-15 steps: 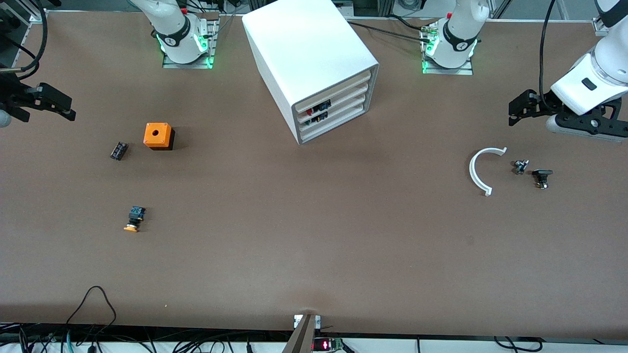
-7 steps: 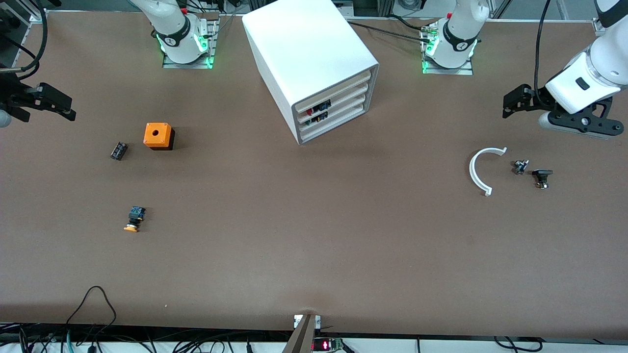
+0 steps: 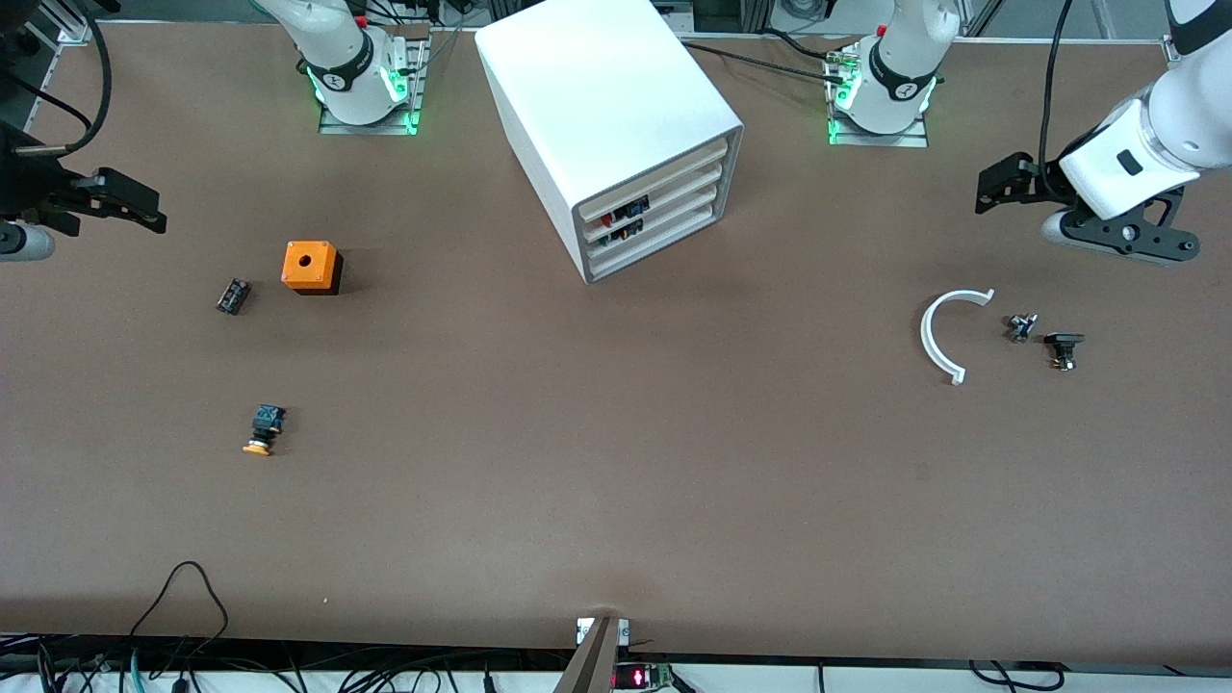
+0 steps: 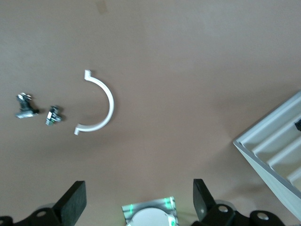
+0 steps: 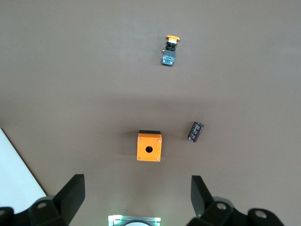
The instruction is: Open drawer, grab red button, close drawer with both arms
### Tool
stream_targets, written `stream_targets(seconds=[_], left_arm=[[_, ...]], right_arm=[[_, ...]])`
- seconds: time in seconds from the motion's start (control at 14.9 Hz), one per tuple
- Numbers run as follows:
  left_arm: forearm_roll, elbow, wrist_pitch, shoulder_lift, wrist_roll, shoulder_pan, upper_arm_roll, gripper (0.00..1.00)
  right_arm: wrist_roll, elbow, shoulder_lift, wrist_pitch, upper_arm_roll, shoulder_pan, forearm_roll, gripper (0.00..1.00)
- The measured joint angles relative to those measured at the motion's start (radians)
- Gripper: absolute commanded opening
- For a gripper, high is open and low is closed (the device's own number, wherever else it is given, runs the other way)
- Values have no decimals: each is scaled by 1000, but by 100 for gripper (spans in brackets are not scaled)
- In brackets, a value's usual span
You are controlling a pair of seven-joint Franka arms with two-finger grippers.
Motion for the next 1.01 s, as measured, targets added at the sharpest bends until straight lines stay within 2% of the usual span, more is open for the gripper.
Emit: stream_targets(seconds=[0.34, 0.54, 0.74, 0.87, 1.01], left_arm=[[-167, -3, -61, 22, 78, -6, -1, 100], [-280, -16, -88, 87, 195, -5, 1, 99], [-448, -35, -70, 181, 288, -2, 2, 99], [-598, -112, 30, 224, 399, 4, 4, 99], [-764, -231, 141, 247, 531, 5, 6, 98]], right_arm=[[-1, 0, 0, -15, 8, 73, -7, 100], [8, 0, 8, -16, 9, 120, -7, 100], [18, 0, 20, -14, 11, 177, 4, 100], [20, 0, 25, -14, 12, 206, 20, 100], [20, 0, 26, -14, 12, 227, 27, 100]])
